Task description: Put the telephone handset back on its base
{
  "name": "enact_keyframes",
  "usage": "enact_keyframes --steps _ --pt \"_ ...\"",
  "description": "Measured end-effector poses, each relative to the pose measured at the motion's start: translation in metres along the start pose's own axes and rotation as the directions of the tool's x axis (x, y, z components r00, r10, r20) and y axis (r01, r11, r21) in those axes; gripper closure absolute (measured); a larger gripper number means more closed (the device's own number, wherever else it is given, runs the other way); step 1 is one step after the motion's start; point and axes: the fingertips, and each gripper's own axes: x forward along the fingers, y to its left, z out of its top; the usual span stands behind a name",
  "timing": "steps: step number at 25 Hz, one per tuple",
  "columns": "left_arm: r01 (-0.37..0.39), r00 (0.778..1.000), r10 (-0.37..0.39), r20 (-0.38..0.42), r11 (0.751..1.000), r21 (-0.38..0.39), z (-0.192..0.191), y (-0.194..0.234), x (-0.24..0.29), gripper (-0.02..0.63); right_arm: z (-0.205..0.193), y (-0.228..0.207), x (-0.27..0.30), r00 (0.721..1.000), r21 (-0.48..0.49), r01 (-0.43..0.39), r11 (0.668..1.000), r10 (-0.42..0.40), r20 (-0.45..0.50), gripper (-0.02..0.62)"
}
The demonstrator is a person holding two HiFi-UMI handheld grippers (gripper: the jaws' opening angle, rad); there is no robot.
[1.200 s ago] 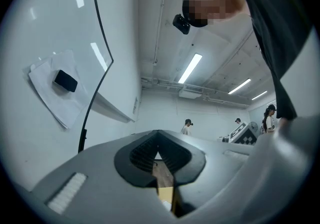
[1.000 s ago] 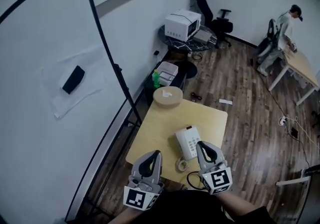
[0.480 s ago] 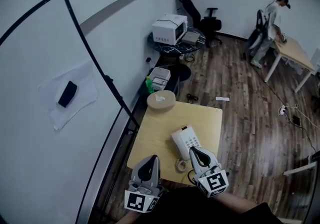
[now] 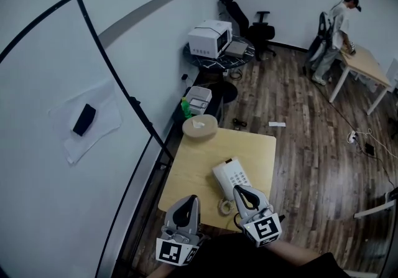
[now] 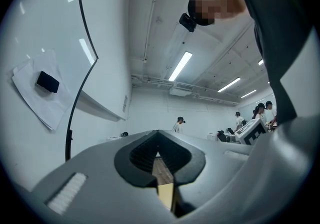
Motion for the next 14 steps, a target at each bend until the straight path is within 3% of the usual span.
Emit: enact_keyframes --steps 4,7,10,14 --pt "0.002 0.999 -0.002 0.035 1.000 0.002 0.0037 0.0005 0.0003 0.606 -0.0006 -0.0006 0.0002 1.000 -0.009 0.000 1.000 0.000 0.001 0.588" --pt "0.007 1.000 -0.007 -0.011 1.000 -0.005 0.0016 -0.0043 0.0013 0.606 0.0005 -0.0006 -0.0014 1.000 0.000 -0.004 1.000 0.004 -0.006 0.588" --pt "0.020 1.000 -0.020 0.014 1.000 0.001 0.0053 -0.0069 0.0028 0.606 -0.0009 -0.0009 -0.0007 1.000 -0.007 -0.007 1.000 0.007 -0.012 0.588" --pt "0.017 0.999 -0.017 -0.028 1.000 -0.015 0.0016 -0.0069 -0.0010 0.606 -0.0005 0.0018 -0.0035 1.000 -0.009 -0.002 1.000 0.002 -0.019 0.588"
